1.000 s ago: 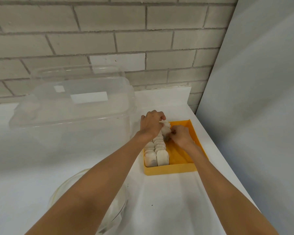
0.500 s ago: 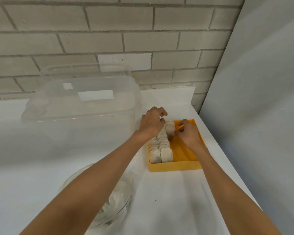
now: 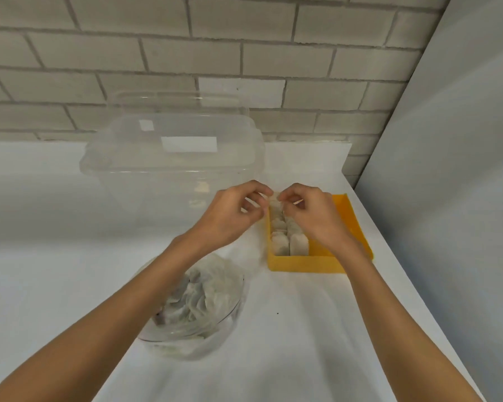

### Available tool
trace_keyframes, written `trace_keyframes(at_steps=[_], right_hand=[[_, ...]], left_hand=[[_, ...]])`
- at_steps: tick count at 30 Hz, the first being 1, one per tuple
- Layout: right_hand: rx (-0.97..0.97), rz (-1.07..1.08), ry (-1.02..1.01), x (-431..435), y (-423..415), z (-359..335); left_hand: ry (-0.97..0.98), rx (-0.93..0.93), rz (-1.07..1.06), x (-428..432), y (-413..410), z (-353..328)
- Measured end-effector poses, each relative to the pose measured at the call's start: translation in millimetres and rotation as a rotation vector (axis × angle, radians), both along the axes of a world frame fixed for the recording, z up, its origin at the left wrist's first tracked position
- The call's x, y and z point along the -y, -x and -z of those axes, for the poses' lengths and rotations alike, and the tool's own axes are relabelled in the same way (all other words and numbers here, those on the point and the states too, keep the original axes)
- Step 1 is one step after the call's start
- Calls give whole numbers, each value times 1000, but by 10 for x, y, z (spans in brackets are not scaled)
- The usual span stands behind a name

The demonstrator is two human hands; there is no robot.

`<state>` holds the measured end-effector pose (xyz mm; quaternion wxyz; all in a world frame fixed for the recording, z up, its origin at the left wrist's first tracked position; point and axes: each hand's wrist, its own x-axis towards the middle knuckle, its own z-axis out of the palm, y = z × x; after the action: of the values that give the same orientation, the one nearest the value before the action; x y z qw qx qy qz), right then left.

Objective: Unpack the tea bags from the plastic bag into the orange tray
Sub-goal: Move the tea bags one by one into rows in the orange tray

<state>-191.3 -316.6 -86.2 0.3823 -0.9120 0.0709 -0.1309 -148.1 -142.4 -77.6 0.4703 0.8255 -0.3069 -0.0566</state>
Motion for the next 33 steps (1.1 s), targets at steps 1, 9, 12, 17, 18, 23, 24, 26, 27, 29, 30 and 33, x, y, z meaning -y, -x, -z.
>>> trace_keyframes(at_steps=[1,9,12,17,18,23,24,26,27,29,30,33], right_hand=[[-13,-40,-15,-109,27,7],[-144,-336,-45,-916,191,232],[-206,-426,23,-1148,205,327],[-383,-513,231,-1325,182,472],[-416,-521,287,-1333,183,481],[-486,-521,466,-1330,200,482],[-512,-518,539,-1324,217,481],[-568,-505,662,-1307,267,497],[-585,-494,681,-1300,295,511],[-613,-477,664,-1289,330,545],[-627,-474,645,-1284,340,555],[-659,-450,573,-1255,347,536]], left_hand=[[-2,-21,-28,-143,43,13],[-104,-146,-233,-1059,336,324],[-170,-173,-253,-1205,376,455],[-299,-185,-235,-1262,432,627],[-312,-199,-226,-1259,451,659],[-448,-227,-166,-1218,514,859],[-489,-222,-163,-1208,522,892],[-587,-196,-159,-1190,540,951],[-639,-173,-155,-1179,552,967],[-727,-109,-152,-1155,581,979],[-767,-78,-154,-1149,597,980],[-852,-10,-155,-1156,624,957]])
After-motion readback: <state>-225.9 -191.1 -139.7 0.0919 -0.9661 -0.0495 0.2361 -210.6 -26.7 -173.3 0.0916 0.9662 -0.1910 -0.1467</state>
